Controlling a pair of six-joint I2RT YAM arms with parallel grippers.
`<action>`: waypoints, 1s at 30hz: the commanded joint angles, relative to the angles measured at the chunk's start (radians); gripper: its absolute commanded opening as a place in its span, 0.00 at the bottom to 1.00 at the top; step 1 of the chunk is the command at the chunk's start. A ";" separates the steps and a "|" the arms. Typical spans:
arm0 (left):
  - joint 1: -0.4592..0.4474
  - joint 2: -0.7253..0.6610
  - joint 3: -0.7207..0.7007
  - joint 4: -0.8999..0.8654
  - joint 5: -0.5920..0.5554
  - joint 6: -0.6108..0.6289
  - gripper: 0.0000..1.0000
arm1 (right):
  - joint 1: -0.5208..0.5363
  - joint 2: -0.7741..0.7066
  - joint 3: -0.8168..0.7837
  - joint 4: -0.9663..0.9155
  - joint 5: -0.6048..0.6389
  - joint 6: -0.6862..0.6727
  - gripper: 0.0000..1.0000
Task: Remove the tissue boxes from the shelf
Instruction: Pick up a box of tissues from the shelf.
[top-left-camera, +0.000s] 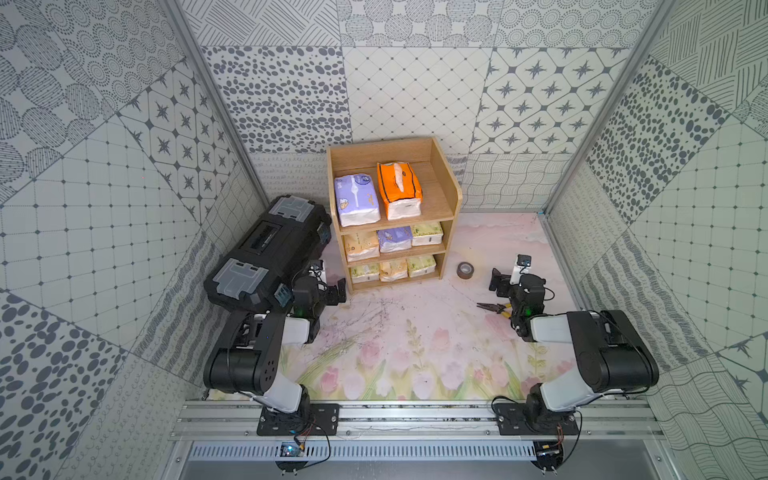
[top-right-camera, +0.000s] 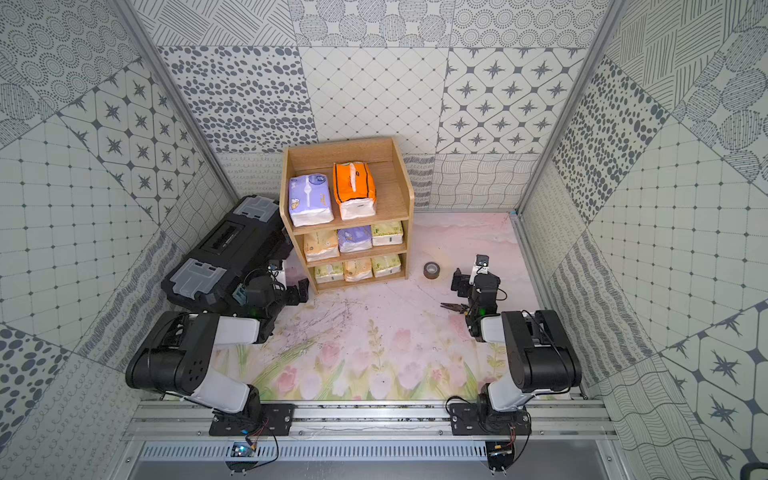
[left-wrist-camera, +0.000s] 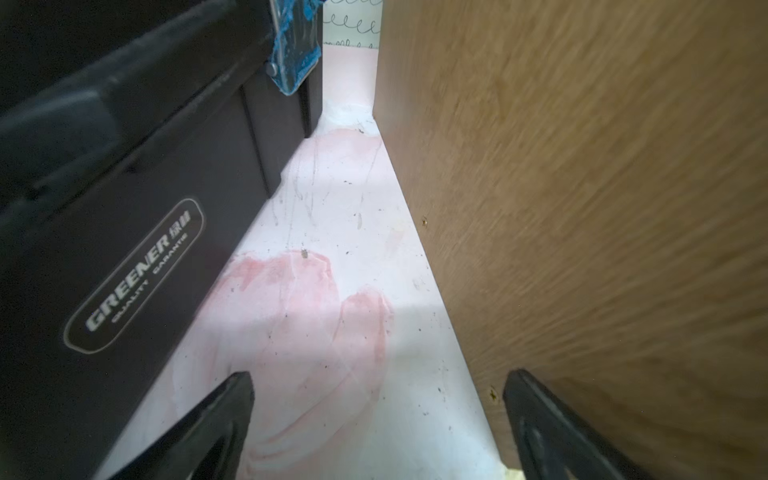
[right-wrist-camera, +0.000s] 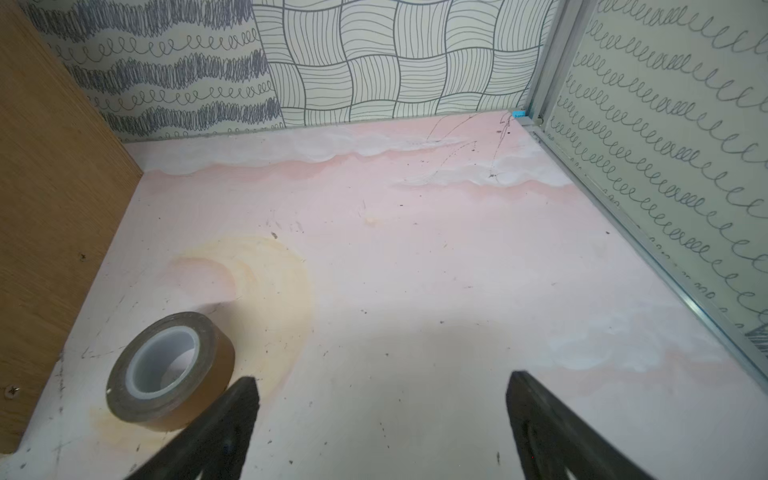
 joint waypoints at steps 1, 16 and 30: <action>0.005 0.003 0.009 0.028 0.010 0.004 0.99 | -0.002 -0.001 0.002 0.045 -0.009 -0.009 0.97; 0.007 0.001 0.008 0.032 0.006 0.006 0.99 | -0.003 -0.001 0.001 0.045 -0.009 -0.009 0.97; 0.003 -0.460 0.119 -0.586 -0.181 -0.301 0.99 | 0.026 -0.397 0.108 -0.381 -0.007 0.013 0.97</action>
